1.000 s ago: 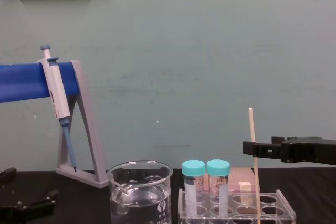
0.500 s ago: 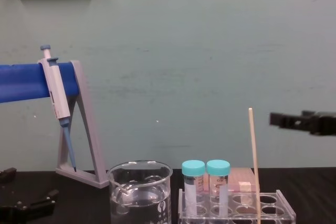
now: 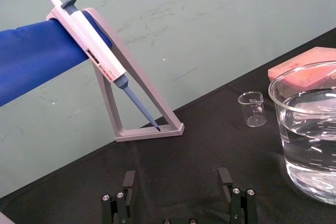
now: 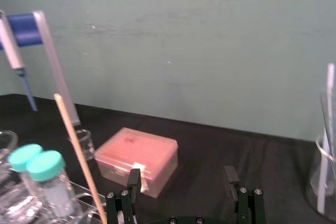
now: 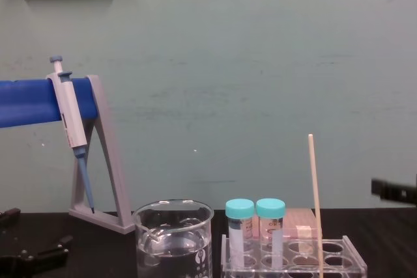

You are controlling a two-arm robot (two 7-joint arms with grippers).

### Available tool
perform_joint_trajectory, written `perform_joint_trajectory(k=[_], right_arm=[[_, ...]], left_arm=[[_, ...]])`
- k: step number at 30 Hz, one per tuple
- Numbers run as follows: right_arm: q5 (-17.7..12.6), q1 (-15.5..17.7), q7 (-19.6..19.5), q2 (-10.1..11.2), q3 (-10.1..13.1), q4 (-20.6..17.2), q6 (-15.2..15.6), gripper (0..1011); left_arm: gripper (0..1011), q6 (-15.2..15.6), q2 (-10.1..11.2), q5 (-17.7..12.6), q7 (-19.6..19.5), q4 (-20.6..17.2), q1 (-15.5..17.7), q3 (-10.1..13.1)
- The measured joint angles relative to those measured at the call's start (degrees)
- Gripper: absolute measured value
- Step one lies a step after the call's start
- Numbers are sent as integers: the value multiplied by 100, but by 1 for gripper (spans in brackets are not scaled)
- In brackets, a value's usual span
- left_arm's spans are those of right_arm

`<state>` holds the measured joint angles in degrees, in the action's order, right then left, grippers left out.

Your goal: Hold the thermometer with one hand and immerse one end into the beaker, then reinsert it into the test tube rack.

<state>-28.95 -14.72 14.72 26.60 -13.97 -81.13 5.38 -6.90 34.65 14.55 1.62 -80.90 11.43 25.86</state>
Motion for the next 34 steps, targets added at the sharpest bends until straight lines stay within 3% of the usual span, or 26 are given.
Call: perform_joint_trajectory(k=[7,15,34], right_arm=[[439,12,-299,-392,-91,567,-534,1002],[817,-3,-722,-698,-55,853,-898,1002],[908,-5,-782,-765,-1,879,-947,1002]], left_arm=[[1004,0,0,0,0,0,0,0],[1004,0,0,0,0,0,0,0],[1004,0,0,0,0,0,0,0]])
